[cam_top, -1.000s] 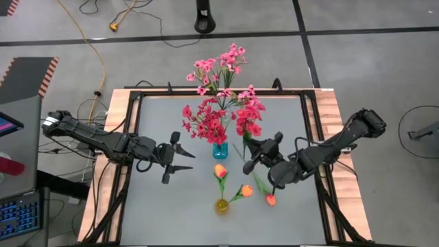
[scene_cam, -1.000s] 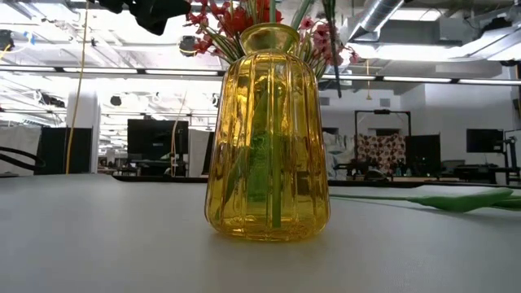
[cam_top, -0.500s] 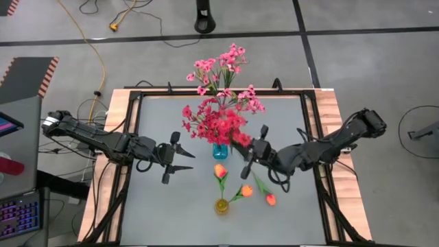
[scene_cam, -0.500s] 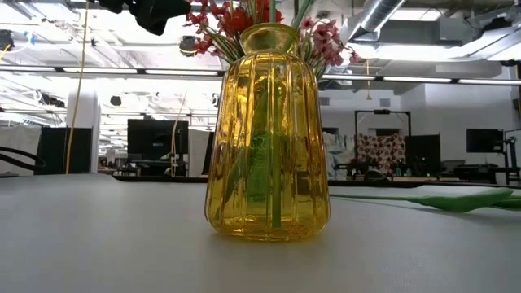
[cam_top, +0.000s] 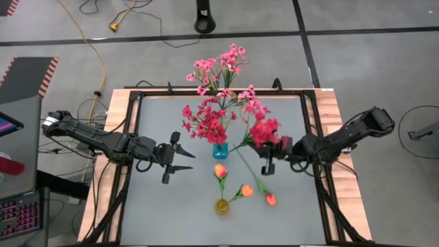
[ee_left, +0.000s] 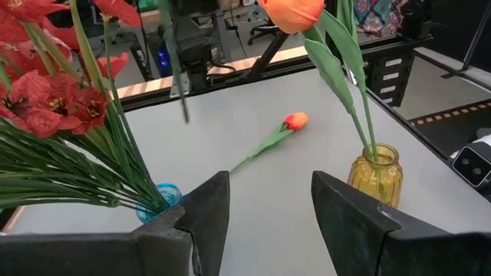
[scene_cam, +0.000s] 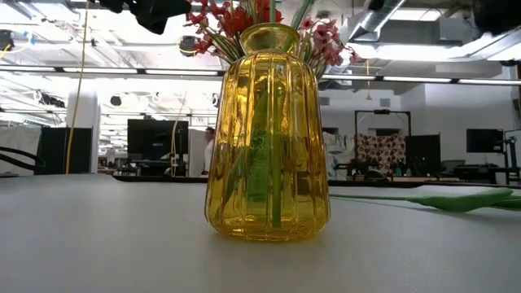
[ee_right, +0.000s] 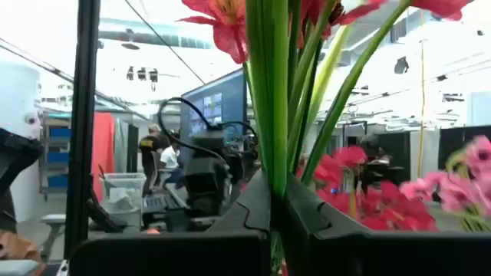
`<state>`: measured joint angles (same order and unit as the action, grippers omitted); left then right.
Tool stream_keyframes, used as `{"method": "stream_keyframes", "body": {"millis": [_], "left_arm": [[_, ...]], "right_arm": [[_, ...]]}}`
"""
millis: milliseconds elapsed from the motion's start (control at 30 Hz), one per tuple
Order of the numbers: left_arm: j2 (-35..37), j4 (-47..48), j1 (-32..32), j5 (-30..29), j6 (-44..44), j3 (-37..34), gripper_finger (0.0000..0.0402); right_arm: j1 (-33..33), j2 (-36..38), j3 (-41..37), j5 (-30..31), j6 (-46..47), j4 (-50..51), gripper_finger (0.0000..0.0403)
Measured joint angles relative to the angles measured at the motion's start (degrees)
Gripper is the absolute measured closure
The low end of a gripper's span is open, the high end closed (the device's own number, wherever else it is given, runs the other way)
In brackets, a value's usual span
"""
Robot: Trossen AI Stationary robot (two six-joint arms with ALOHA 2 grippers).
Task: Sort flowers into vase by color
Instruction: Put the red flowers into the blue vase
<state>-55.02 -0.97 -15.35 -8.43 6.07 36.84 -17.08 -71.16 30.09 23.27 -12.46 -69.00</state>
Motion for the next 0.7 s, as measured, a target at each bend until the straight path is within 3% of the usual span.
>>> {"method": "stream_keyframes", "body": {"millis": [200,700], "left_arm": [[0.00,0.01,0.01,-0.52,-0.46,0.00,0.0228],[-0.02,0.04,-0.01,-1.49,-0.43,0.00,0.0228]], "right_arm": [[5.66,-3.11,-2.76,-3.66,4.89,-3.93,0.0367],[10.62,-13.28,-2.73,-3.87,8.04,-12.64,0.0367]]}}
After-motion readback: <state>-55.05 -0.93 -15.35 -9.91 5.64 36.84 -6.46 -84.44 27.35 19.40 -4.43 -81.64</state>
